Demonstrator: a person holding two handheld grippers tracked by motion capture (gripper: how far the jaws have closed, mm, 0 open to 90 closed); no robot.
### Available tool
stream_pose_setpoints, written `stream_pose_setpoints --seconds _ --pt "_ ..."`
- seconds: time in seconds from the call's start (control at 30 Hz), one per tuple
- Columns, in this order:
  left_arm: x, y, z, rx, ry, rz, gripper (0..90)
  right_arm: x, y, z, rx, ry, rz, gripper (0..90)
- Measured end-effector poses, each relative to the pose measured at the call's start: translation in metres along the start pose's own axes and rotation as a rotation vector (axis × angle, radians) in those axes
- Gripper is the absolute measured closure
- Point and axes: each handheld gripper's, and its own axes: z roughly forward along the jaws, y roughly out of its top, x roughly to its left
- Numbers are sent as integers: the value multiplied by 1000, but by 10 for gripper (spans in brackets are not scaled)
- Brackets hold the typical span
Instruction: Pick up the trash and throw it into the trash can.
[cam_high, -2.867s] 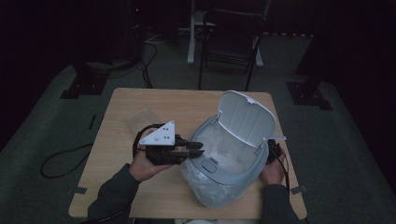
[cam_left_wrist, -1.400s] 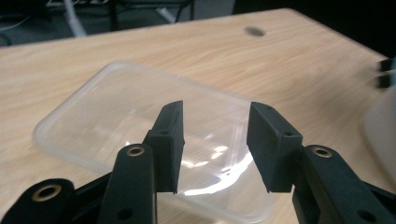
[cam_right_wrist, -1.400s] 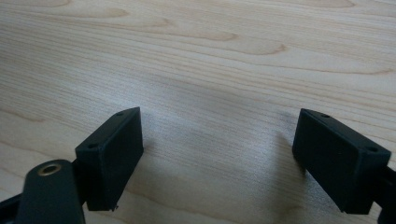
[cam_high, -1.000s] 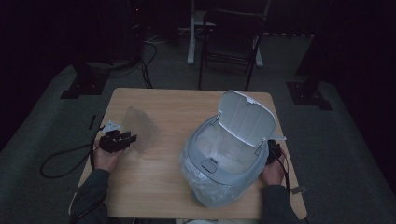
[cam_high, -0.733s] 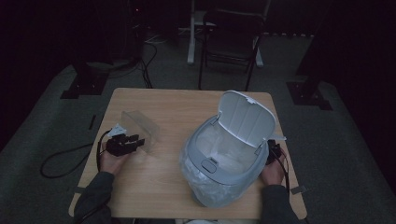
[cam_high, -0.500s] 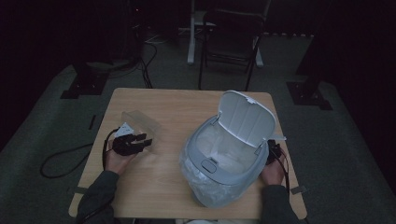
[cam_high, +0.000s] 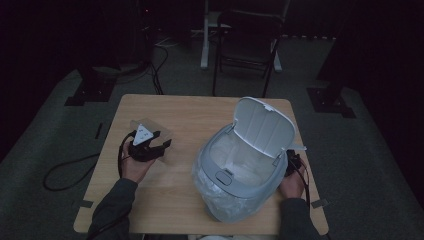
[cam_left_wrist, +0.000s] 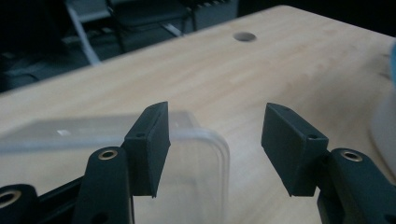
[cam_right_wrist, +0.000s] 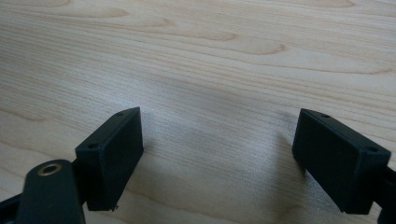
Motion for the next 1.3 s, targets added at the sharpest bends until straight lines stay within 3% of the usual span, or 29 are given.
stream_pose_setpoints --seconds 0.17,0.33,0.53,0.73,0.8,1.0,1.07,1.3 --pt "-7 7 7 -8 63 38 419 0 0 0 0 0 0 156" --pt "-10 2 13 21 191 114 422 0 0 0 0 0 0 156" --pt "-7 -11 0 6 231 118 426 0 0 0 0 0 0 156" --pt "-1 -25 -21 5 227 102 426 0 0 0 0 0 0 156" --pt "2 -29 -28 6 213 75 426 0 0 0 0 -1 1 156" --pt "24 -41 -43 8 137 -66 464 0 0 0 0 -1 1 156" --pt "29 -43 -46 22 120 -91 508 0 0 0 0 -1 1 156" --pt "40 -47 -40 74 99 -134 540 0 0 0 0 -1 1 156"
